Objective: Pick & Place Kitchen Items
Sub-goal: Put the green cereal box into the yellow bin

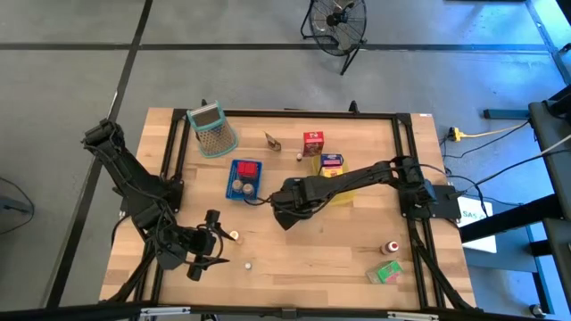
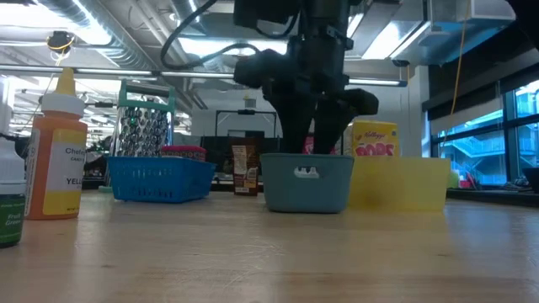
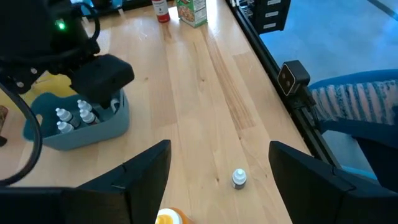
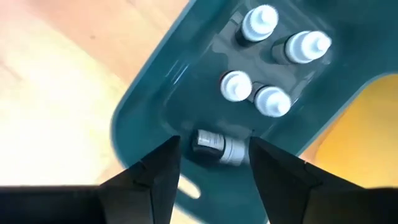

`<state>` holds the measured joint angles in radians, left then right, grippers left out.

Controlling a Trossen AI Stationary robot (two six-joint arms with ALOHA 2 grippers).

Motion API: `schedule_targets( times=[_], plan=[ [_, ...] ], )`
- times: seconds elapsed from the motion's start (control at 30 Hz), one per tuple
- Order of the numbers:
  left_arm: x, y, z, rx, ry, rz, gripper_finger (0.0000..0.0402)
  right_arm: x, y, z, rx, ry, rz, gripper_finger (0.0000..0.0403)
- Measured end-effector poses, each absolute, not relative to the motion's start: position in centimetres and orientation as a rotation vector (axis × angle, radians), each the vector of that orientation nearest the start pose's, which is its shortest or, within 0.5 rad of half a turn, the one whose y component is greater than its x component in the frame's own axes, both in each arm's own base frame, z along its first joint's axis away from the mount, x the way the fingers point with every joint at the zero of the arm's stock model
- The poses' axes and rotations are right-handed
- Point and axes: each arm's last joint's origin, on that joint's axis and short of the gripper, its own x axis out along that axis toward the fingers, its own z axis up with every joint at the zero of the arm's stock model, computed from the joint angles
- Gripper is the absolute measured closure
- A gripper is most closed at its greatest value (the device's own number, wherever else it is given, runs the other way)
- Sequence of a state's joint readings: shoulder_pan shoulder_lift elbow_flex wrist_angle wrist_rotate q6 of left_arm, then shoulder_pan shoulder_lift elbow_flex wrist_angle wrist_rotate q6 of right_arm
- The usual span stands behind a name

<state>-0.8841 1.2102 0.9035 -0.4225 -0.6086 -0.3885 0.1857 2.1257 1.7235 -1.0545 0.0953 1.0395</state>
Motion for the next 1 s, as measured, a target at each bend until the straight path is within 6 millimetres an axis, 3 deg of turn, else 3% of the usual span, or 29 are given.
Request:
schedule_targets(
  times=[0.47, 0.77, 1.0],
  plan=[
    [16.9, -18.0, 27.3, 0.110, 0.573, -0.150, 0.0136, 42.0, 9.9, 23.6, 0.617, 1.271, -0.509, 0.0211],
    [16.9, -18.0, 27.3, 0.110, 0.573, -0.150, 0.0136, 42.1, 13.6, 28.6, 0.521, 1.180, -0.244, 0.0211],
    [16.9, -18.0, 27.3, 0.110, 0.573, -0.150, 0.0135, 40.3, 17.2, 31.9, 0.495, 1.249, 0.011, 0.0211]
  ],
)
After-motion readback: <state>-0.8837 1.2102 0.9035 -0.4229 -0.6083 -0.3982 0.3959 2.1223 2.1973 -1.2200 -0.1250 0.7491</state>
